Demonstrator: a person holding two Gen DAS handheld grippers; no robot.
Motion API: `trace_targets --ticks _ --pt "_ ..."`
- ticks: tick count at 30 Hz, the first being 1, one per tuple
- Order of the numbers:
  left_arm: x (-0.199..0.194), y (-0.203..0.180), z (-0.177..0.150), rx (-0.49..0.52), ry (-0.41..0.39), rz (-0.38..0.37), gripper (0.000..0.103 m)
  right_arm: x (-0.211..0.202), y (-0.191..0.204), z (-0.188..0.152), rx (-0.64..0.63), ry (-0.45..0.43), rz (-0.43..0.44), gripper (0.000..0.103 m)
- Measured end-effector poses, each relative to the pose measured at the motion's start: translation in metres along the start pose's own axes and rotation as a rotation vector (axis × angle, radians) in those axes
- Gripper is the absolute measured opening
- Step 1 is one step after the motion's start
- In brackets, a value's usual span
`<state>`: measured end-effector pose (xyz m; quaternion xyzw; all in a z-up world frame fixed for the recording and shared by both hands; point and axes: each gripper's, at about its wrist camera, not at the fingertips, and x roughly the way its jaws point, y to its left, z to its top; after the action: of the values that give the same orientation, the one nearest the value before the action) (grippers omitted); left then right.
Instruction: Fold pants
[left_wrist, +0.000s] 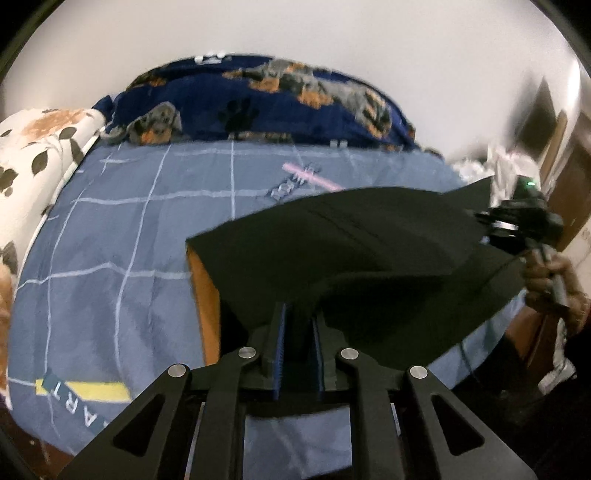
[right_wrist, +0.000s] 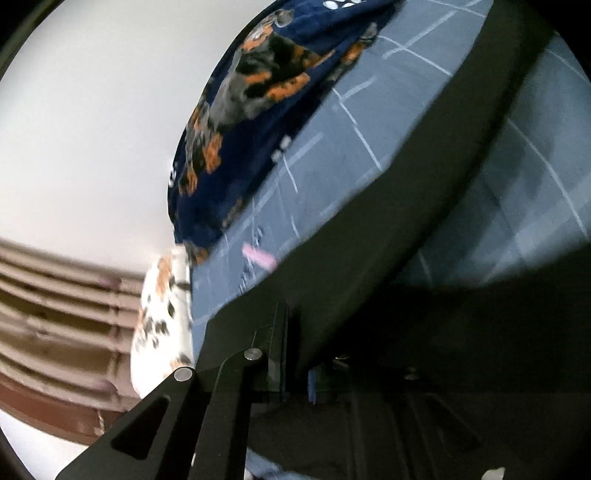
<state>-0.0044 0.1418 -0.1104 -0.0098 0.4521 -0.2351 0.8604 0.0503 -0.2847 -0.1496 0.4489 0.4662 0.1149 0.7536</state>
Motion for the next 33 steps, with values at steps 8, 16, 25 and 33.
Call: trace_targets --ticks 8,16,25,33 --pt "0.009 0.011 -0.037 -0.007 0.08 0.037 0.014 -0.003 -0.054 -0.083 0.104 0.083 -0.062 0.006" --pt "0.01 0.013 -0.05 0.004 0.083 0.094 0.026 0.002 -0.062 -0.099 0.103 0.1 -0.06 0.005" --pt "-0.043 0.026 -0.041 -0.073 -0.07 0.253 0.056 0.009 -0.065 -0.103 0.143 0.118 0.009 0.011" --pt "-0.006 -0.034 0.0 0.017 -0.031 0.121 0.056 0.003 -0.064 -0.1 0.165 0.106 0.072 0.033"
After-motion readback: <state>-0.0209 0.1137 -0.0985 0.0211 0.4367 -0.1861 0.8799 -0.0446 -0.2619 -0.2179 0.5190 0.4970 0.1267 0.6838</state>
